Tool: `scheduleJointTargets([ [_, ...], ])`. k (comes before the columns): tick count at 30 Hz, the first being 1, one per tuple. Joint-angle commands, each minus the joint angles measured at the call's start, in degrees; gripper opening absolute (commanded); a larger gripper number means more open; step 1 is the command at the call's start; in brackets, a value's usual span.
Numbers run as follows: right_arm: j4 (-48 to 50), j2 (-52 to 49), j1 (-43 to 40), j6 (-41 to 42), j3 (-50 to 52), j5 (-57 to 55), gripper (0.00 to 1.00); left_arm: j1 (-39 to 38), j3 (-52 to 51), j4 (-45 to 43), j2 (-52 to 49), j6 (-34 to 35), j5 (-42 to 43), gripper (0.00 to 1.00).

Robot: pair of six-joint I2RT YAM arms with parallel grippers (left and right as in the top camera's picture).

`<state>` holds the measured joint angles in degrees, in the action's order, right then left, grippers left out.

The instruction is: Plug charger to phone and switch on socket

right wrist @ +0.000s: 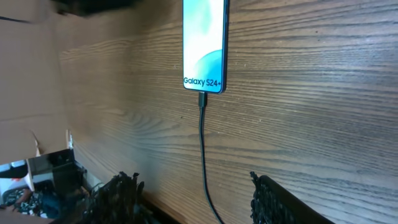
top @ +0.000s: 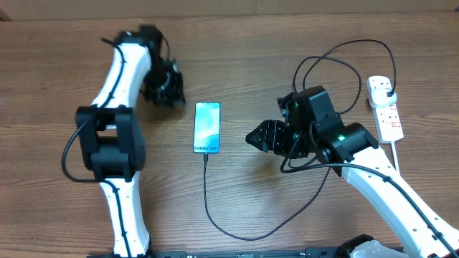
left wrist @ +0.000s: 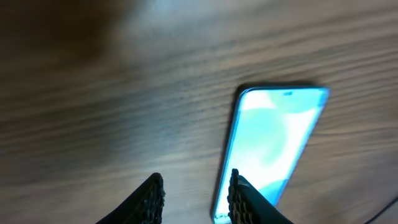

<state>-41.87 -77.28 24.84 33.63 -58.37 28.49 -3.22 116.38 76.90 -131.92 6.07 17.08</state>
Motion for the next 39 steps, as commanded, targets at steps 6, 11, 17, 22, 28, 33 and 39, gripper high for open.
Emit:
scheduleJointTargets([
  [6, -6.01, 0.02, 0.15, -3.52, -5.53, -5.57, 0.62, -0.28, 14.60, 6.56, 18.36, 0.31, -0.83, 0.46],
  [11, -11.34, 0.02, -1.07, -5.55, -10.82, -7.93, 0.62, -0.28, 15.10, 9.88, 27.43, 0.37, -0.72, 0.63],
  [17, -14.51, 0.07, -5.92, -6.21, -17.35, -7.89, 0.62, -0.26, 15.10, 12.83, 33.90, 0.37, -0.81, 1.00],
  [22, -16.37, 0.07, -10.23, -8.15, -22.05, -7.89, 0.62, -0.28, 15.08, 14.78, 34.93, 0.37, -0.79, 1.00],
  [28, -18.99, 0.09, -17.33, -8.48, -24.17, -7.87, 0.62, -0.26, 15.04, 14.99, 34.69, 0.37, -0.81, 1.00],
  [33, -21.62, 0.11, -25.20, -8.70, -24.17, -7.85, 0.62, -0.26, 15.04, 14.99, 34.69, 0.37, -0.81, 1.00],
  [39, -22.47, 0.11, -32.87, -11.43, -24.17, -5.05, 0.62, -0.26, 15.04, 14.99, 34.69, 0.37, -0.81, 1.00],
])
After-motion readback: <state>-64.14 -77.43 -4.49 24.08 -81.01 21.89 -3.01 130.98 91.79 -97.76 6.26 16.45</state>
